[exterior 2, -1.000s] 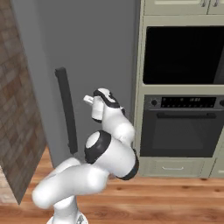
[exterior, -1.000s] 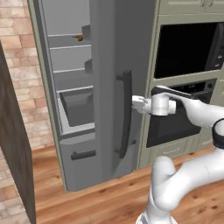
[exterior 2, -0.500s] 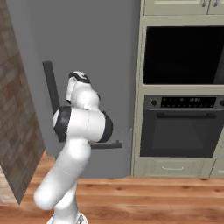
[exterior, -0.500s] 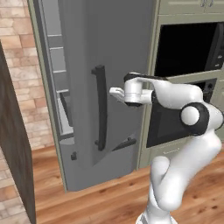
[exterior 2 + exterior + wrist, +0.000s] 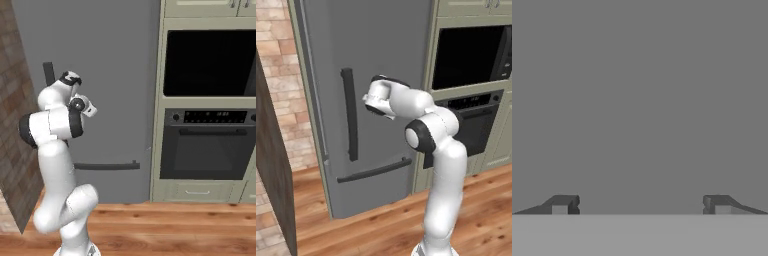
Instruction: Place the banana in the correct fridge rack based on whether it is a fruit or vegetable. Finally, close the fridge door.
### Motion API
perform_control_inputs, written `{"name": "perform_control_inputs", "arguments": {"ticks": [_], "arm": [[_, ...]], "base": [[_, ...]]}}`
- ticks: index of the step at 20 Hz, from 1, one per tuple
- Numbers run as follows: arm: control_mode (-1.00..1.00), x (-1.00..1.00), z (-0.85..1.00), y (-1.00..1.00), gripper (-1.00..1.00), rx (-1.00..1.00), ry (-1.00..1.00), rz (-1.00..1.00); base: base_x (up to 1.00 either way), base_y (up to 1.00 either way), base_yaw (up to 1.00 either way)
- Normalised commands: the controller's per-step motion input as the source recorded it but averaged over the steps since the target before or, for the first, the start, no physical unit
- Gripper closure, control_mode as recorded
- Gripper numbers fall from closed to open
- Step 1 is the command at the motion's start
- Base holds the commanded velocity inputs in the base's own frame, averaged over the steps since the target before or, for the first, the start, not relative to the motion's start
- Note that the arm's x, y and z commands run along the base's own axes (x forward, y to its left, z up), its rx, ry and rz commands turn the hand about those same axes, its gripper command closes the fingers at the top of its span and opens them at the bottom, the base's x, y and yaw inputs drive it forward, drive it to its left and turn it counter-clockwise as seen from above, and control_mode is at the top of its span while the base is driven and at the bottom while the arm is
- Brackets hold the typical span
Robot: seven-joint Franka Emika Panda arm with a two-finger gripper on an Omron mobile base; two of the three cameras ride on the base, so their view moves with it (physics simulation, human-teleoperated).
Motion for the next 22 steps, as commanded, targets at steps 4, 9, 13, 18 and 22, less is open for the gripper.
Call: {"name": "perform_control_inputs", "arguments": {"ticks": [4, 9, 13, 18, 22], "arm": [[-1.0, 0.49, 0.45, 0.0, -1.0, -0.01, 0.11, -0.27], [-1.0, 0.65, 0.33, -0.03, -1.0, 0.0, 0.11, -0.16], [-1.0, 0.78, 0.01, -0.01, -1.0, 0.0, 0.05, -0.1], [-1.0, 0.89, 0.0, -0.03, -1.0, 0.0, 0.09, -0.1], [-1.0, 1.0, 0.0, 0.0, -1.0, 0.0, 0.12, -0.12]], "base": [[0.0, 0.0, 0.0], [0.0, 0.0, 0.0], [0.0, 0.0, 0.0], [0.0, 0.0, 0.0], [0.0, 0.0, 0.0]]}}
